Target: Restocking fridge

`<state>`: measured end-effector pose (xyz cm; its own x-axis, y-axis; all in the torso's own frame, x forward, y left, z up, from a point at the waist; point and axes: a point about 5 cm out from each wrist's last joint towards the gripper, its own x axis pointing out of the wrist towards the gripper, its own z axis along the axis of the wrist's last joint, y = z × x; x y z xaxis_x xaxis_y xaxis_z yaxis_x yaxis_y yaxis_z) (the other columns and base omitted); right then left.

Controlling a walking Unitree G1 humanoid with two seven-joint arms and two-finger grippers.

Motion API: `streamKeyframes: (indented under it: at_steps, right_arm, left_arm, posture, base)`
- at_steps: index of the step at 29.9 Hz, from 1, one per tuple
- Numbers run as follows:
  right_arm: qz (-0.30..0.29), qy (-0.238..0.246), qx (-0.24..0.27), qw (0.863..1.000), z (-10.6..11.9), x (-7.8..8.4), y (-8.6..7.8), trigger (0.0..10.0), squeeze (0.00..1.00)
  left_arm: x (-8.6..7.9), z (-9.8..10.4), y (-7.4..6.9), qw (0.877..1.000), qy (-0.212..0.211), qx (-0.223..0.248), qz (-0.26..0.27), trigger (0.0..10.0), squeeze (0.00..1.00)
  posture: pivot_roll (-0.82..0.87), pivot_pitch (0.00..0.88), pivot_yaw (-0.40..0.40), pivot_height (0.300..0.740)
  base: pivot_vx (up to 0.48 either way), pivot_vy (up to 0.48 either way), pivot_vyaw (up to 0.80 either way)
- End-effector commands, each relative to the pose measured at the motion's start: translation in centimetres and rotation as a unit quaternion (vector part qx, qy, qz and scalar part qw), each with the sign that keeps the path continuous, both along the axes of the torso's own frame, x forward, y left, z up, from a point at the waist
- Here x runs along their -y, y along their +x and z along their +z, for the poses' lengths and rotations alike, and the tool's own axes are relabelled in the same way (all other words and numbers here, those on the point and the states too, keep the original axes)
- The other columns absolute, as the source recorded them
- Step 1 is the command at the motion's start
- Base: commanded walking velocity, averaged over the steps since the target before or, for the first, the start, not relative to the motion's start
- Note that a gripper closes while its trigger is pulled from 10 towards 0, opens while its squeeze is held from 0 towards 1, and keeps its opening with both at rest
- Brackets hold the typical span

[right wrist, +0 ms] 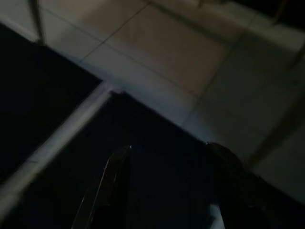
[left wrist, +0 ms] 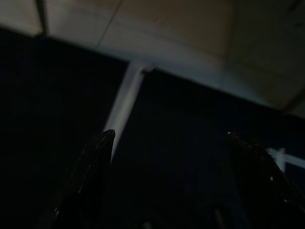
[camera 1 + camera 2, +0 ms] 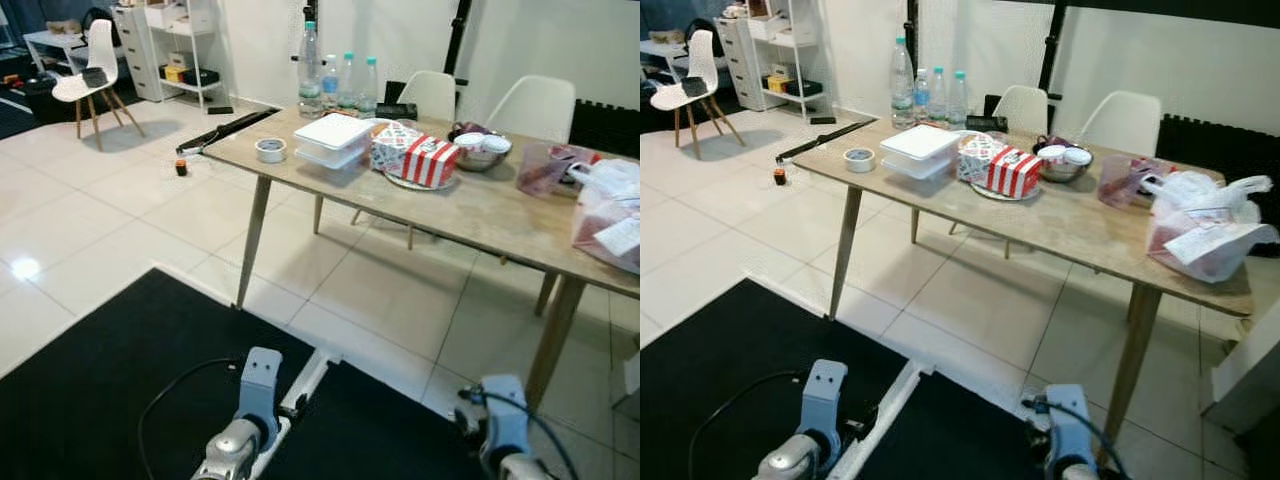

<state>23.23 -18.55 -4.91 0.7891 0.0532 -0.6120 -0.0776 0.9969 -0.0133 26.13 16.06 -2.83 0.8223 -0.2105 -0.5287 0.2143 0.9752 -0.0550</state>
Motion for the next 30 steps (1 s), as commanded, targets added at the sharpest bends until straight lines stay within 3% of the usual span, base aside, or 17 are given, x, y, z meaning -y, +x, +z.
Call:
streamKeyframes:
  at_steps: [1,14,30]
  right_arm:
    - [-0.015,0.000,-0.008,1.000,-0.2,0.7,-0.4,10.0,0.00]
    - [-0.022,-0.001,-0.007,1.000,-0.3,1.2,-0.7,10.0,0.00]
    - [-0.042,0.006,-0.015,0.999,-0.8,1.3,-1.7,10.0,0.00]
  left_arm:
    - [0.2,0.1,0.1,1.000,0.000,0.000,-0.005,10.0,0.00]
    - [0.1,0.6,0.8,1.000,0.009,0.009,-0.022,10.0,0.00]
    - [0.0,0.3,0.4,0.999,0.016,0.002,-0.033,10.0,0.00]
  posture:
    - [-0.06,0.025,0.009,0.740]
    - [-0.06,0.002,-0.004,0.740]
    - [-0.06,0.000,0.004,0.740]
  base:
    - [0.330,0.000,-0.80]
    - [0.330,0.000,-0.80]
    - [0.332,0.000,-0.80]
